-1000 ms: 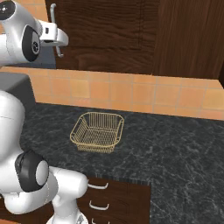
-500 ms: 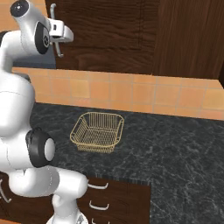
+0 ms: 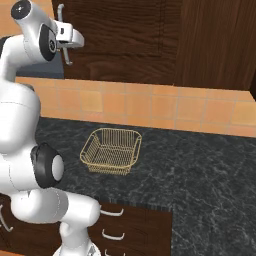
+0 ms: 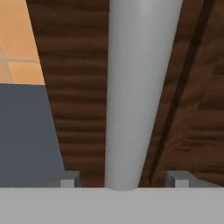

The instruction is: Open the cabinet, pick up the bread from the cabinet and place it in the basket. Then move the basket to the dining counter.

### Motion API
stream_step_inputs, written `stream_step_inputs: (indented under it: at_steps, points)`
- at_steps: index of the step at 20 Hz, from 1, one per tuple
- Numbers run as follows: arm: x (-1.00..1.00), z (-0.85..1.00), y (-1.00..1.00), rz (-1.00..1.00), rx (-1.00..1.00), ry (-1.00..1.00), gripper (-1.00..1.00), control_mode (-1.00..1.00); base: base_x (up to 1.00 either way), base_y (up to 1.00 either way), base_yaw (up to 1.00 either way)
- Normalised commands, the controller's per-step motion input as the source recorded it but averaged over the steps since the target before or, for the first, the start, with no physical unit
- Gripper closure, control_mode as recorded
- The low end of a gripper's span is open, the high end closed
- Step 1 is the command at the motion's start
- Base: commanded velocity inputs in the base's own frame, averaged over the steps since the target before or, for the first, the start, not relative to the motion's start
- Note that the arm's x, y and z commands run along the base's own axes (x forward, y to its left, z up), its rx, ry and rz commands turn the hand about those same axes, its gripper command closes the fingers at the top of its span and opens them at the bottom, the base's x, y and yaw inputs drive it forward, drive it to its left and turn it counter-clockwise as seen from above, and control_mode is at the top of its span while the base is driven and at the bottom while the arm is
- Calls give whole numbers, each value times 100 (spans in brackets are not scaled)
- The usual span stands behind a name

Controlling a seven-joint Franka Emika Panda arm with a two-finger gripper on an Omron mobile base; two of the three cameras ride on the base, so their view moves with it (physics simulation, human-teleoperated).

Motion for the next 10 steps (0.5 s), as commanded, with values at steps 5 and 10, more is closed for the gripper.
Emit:
stream_step_inputs:
  at_steps: [5, 10]
  points:
    - [77, -68, -9, 0, 0, -13, 100, -100, 0, 0, 0]
    - [-20, -9, -87, 1, 5, 3, 100, -100, 0, 0, 0]
